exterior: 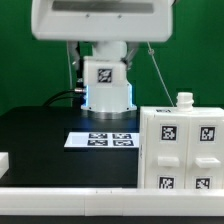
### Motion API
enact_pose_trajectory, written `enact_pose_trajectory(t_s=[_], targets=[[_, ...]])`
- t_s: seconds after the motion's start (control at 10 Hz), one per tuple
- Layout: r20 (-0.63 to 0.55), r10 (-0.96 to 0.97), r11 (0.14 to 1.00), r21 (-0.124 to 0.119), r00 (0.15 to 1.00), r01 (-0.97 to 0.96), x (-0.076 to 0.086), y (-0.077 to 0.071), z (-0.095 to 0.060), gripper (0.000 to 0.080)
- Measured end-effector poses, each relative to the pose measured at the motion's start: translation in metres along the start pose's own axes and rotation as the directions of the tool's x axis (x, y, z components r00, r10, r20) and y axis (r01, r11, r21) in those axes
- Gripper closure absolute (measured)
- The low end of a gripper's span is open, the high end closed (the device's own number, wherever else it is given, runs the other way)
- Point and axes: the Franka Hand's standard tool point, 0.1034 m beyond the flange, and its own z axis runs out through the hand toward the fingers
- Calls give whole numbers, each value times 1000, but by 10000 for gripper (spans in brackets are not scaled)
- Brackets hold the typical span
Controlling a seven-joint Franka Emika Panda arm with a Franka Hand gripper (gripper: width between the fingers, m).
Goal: Assemble cabinet
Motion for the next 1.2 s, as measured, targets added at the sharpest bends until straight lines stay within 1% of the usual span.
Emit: enact_pose_trajectory(t_s=[0.2, 0.4, 0.5, 0.6, 0.7, 0.8, 0.9, 1.1, 1.2], targets=[[2, -11, 1000, 3, 1000, 11, -1, 2, 4, 245], [1, -11, 1000, 3, 1000, 11, 0, 0, 3, 245], [-8, -19, 1000, 1, 1000, 19, 5, -7, 0, 245], [-19, -22, 1000, 0, 1000, 22, 15, -19, -4, 245], [-27, -3, 1000, 1, 1000, 3, 28, -38, -9, 245], [-28, 22, 1000, 3, 999, -22, 39, -61, -19, 245], [-43, 2, 1000, -10, 999, -2, 44, -75, -25, 245], [-39, 0, 1000, -9, 999, 0, 43, -72, -22, 245], [-39, -1, 1000, -9, 999, 1, 43, -72, -21, 245]])
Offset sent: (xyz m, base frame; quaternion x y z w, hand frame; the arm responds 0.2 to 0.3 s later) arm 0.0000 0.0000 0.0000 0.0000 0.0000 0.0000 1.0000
